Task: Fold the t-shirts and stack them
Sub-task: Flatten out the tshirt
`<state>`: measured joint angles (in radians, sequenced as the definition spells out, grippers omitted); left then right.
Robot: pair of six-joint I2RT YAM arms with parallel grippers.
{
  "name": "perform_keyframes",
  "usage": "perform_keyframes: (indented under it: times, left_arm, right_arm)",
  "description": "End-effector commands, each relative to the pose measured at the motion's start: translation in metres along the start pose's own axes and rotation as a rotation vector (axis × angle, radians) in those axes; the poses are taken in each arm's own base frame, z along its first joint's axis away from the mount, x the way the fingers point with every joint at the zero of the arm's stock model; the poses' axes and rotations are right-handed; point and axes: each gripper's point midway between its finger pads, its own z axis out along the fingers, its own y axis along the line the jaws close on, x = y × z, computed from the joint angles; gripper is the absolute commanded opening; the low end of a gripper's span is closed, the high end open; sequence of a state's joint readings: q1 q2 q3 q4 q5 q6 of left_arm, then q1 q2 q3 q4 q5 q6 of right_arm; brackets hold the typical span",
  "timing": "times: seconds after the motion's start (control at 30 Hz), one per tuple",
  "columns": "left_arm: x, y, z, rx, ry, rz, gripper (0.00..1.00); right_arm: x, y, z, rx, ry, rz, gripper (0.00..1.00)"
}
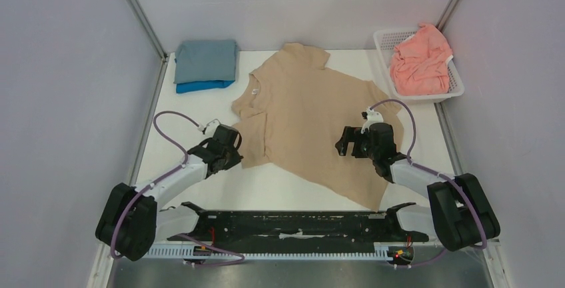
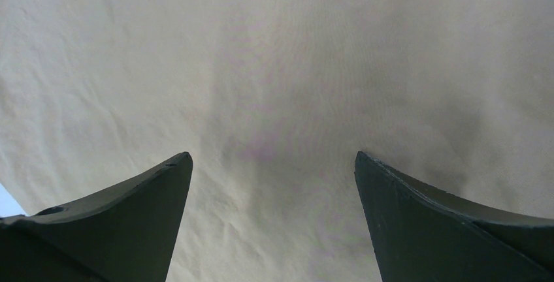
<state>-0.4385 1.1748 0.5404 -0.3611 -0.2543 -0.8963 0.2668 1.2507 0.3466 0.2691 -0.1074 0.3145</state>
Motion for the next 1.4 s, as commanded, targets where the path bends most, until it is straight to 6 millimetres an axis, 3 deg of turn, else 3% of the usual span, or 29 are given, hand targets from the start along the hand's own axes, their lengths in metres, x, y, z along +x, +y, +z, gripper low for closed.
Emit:
perform_keyframes:
  times: [0.0, 0.03, 0.17, 0.3, 0.4, 0.47, 0.53, 0.57, 0.6, 0.77, 0.87, 1.07, 1.27, 1.37]
  left_arm:
    - [-0.019, 0.001, -0.006, -0.037, -0.102, -0.032, 0.37]
    - [-0.028, 0.0, -0.005, -0.049, -0.132, -0.027, 0.49]
    - [-0.054, -0.009, 0.011, -0.06, -0.156, -0.058, 0.62]
    - [-0.056, -0.026, 0.041, -0.023, -0.096, -0.041, 0.65]
    - [-0.056, -0.023, 0.058, -0.102, -0.06, -0.005, 0.65]
    - [-0.053, -0.018, 0.068, -0.156, -0.037, 0.013, 0.57]
    - [-0.046, -0.02, 0.075, -0.148, -0.008, 0.02, 0.3]
    - [-0.045, -0.02, 0.075, -0.15, -0.007, 0.023, 0.07]
    - [-0.045, -0.02, 0.074, -0.148, -0.01, 0.02, 0.02]
    - [-0.048, 0.004, 0.05, -0.22, -0.056, -0.006, 0.02]
    - [-0.034, 0.02, 0.03, -0.234, -0.061, -0.042, 0.02]
    - [0.014, 0.037, -0.011, -0.244, -0.029, -0.077, 0.02]
    - [0.069, 0.039, -0.046, -0.198, 0.062, -0.054, 0.02]
    - [0.088, 0.033, -0.059, -0.155, 0.119, -0.013, 0.28]
  right_arm:
    - [0.01, -0.01, 0.001, 0.05, 0.036, 0.0, 0.98]
    - [0.009, -0.01, 0.002, 0.053, 0.033, 0.0, 0.98]
    - [0.01, -0.011, 0.001, 0.056, 0.035, -0.002, 0.98]
    - [0.011, -0.012, 0.001, 0.06, 0.034, -0.003, 0.98]
    - [0.01, -0.012, 0.0, 0.061, 0.031, -0.003, 0.98]
    - [0.01, -0.013, -0.001, 0.066, 0.029, -0.004, 0.98]
    - [0.009, -0.014, -0.001, 0.071, 0.025, -0.006, 0.98]
    - [0.009, -0.015, -0.002, 0.077, 0.021, -0.003, 0.98]
    - [0.008, -0.016, -0.002, 0.084, 0.017, -0.003, 0.98]
    - [0.011, -0.019, -0.002, 0.099, 0.025, -0.003, 0.98]
    - [0.012, -0.02, -0.002, 0.1, 0.023, -0.001, 0.98]
    - [0.01, -0.017, -0.003, 0.085, 0.014, -0.003, 0.98]
    - [0.011, -0.017, -0.004, 0.085, 0.019, -0.012, 0.98]
    - [0.011, -0.018, -0.004, 0.087, 0.024, -0.016, 0.98]
